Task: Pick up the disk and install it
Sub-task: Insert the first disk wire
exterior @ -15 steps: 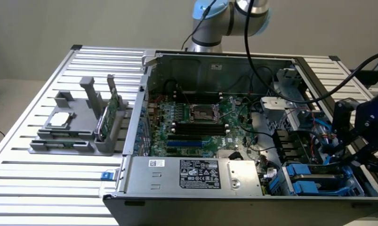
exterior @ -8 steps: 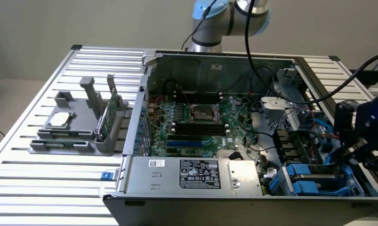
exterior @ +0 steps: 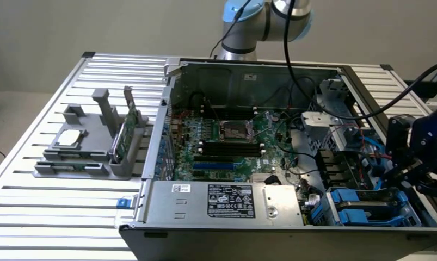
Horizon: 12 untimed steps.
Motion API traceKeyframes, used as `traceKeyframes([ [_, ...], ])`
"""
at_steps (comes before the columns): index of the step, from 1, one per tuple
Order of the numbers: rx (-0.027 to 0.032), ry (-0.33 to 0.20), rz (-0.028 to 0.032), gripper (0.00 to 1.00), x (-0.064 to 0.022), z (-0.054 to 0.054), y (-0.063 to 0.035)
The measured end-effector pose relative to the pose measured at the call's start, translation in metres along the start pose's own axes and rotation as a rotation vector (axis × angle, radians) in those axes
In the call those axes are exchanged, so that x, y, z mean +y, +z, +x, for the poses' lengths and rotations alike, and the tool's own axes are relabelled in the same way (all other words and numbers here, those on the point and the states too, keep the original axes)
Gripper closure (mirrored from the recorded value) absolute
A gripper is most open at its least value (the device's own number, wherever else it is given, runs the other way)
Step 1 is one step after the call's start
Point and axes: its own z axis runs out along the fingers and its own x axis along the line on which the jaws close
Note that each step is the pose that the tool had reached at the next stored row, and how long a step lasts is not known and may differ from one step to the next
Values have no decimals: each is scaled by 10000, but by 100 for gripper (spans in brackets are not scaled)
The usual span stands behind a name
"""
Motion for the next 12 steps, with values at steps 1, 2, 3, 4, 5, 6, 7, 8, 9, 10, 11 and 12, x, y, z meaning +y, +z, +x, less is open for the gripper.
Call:
traceKeyframes([
  [1, 44, 43, -12, 84, 0, 1, -7],
  [2, 92, 88, -26, 84, 1, 1, -14],
  [3, 135, 132, -40, 84, 1, 2, -21],
  [4, 178, 180, -54, 84, 0, 2, -27],
  [5, 218, 220, -66, 84, -1, 2, -32],
  [6, 253, 253, -75, 84, -1, 2, -36],
  [7, 279, 281, -81, 84, -2, 2, -39],
  [8, 291, 304, -80, 84, -4, 3, -41],
  [9, 298, 322, -76, 84, -5, 3, -41],
  [10, 302, 337, -69, 84, -7, 4, -41],
  [11, 305, 347, -60, 84, -11, 4, -40],
  [12, 309, 355, -50, 84, -16, 5, -40],
])
